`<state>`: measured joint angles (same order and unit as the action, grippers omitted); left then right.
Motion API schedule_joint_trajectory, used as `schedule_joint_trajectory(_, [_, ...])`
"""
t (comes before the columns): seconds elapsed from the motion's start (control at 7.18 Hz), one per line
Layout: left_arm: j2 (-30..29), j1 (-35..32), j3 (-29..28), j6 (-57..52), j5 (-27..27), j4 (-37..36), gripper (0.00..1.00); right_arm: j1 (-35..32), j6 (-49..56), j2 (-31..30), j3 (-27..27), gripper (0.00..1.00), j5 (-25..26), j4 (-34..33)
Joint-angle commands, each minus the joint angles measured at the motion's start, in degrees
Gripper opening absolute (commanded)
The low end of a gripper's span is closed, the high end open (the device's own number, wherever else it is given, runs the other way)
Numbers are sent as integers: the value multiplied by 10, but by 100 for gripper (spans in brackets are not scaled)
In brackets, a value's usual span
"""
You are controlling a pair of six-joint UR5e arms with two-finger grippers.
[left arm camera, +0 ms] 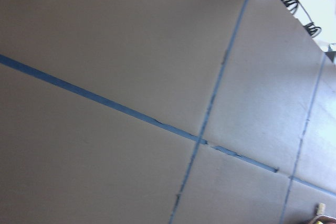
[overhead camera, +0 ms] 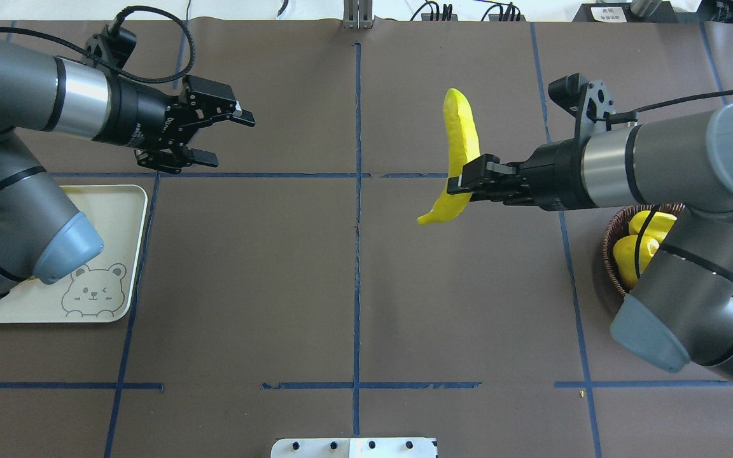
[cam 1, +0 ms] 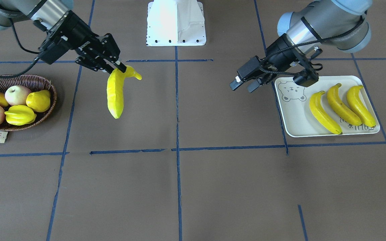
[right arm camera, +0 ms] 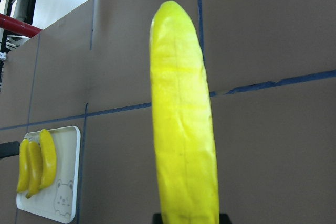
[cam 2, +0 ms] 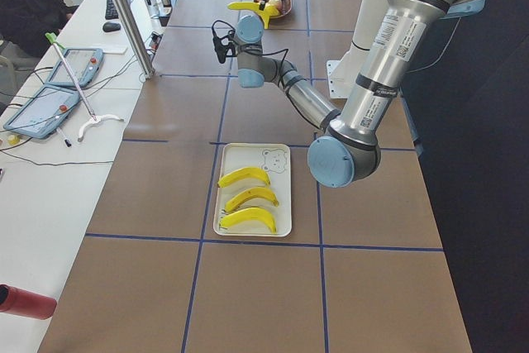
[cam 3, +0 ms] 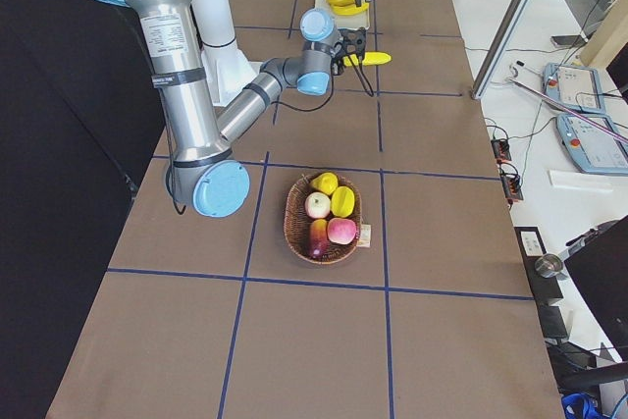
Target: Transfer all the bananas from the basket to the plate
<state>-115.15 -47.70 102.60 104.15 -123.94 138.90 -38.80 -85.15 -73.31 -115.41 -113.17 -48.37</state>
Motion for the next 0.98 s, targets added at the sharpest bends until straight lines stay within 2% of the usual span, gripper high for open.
schedule_joint_trajectory(0.0, [-53, 43, -4, 14, 15, 11, 99, 48, -14, 37, 10, 1, 28, 10])
schedule_joint_trajectory(0.14, [-63, 52, -10, 4, 15, 10, 99, 56, -9, 55, 13, 2, 28, 6])
schedule_joint_trajectory(0.42, [-117, 61, -63, -25, 16, 10, 99, 72, -9, 80, 32, 2, 28, 1])
schedule_joint_trajectory(0.56, [-121, 68, -65, -26, 17, 11, 99, 76, -9, 82, 32, 2, 28, 1])
schedule_joint_trajectory(0.84, [-127, 102, -65, -26, 54, 11, 99, 78, -10, 83, 34, 1, 28, 1])
